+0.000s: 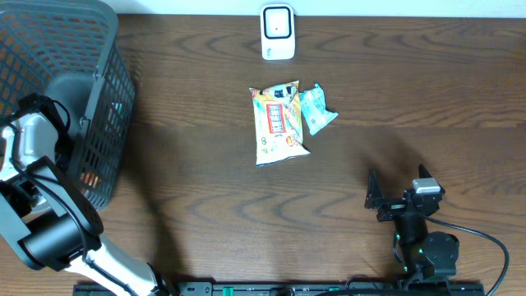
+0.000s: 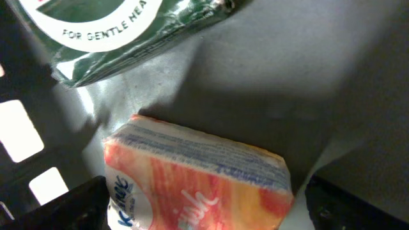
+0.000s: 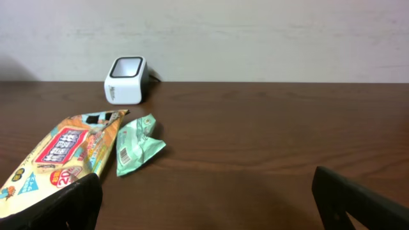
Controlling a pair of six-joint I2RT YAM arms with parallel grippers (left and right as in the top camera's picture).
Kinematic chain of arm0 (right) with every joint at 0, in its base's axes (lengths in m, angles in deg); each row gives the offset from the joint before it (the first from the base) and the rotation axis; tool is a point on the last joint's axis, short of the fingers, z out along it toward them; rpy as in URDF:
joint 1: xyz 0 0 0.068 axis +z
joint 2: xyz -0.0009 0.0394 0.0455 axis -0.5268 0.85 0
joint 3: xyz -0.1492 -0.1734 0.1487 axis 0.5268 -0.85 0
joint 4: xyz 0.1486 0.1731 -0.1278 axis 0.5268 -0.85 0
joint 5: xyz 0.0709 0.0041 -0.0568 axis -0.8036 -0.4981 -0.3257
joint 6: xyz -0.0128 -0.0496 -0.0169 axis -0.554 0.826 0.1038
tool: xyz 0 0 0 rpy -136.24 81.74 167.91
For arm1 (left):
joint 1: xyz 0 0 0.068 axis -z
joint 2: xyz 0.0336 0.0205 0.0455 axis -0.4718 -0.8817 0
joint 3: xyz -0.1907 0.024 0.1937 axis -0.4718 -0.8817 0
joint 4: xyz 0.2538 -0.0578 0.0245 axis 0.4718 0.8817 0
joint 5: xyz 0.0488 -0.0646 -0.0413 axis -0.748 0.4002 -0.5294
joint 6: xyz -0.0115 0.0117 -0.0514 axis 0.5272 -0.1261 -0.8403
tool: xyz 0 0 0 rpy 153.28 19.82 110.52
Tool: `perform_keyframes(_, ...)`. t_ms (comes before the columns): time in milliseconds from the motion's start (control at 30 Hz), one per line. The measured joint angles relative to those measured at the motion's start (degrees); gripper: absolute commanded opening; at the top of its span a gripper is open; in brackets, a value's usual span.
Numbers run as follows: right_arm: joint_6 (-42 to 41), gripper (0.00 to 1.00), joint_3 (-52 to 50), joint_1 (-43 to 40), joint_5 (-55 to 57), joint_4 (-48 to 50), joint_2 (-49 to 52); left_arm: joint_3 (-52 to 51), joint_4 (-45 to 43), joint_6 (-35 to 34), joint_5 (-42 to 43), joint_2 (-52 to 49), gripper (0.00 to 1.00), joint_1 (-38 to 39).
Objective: Scan the item barcode
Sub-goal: 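Reach the left gripper into the basket toward the orange tissue pack, then grasp the orange tissue pack and carry it under the scanner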
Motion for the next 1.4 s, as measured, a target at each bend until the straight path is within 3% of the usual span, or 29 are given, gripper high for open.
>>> perform_keyframes(100,0.0,0.99,0.0,0.0,0.0,0.0,0.0,0.0,-0.2,0.9,-0.1,-0.4,0.67,0.0)
perform_keyframes(233,0.0,0.99,0.0,0.0,0.0,0.0,0.0,0.2,-0.8,1.4,-0.2,-0.7,0.54,0.0)
perform_keyframes(433,0.0,0.99,0.0,0.0,0.0,0.0,0.0,2.3,1.4,1.9,-0.6,-1.1,0.21,0.0)
perform_keyframes(500,0.0,0.99,0.0,0.0,0.0,0.0,0.0,4.2,2.3,2.1,-0.5,-1.1,0.15,0.0)
perform_keyframes(633,0.0,0.99,0.0,0.0,0.0,0.0,0.0,9.4,3.6,1.8,0.5,-0.4,0.08,0.0)
perform_keyframes(900,0.0,0.99,0.0,0.0,0.0,0.0,0.0,17.2,1.7,1.7,9.1,10.7,0.08,0.0)
perform_keyframes(1233,0.0,0.99,0.0,0.0,0.0,0.0,0.0,18.7,-14.3,-0.9,29.0,26.0,0.08,1.1)
perform_keyframes(1400,0.0,0.99,0.0,0.0,0.0,0.0,0.0,18.8,-19.5,-0.7,35.3,31.1,0.08,9.7)
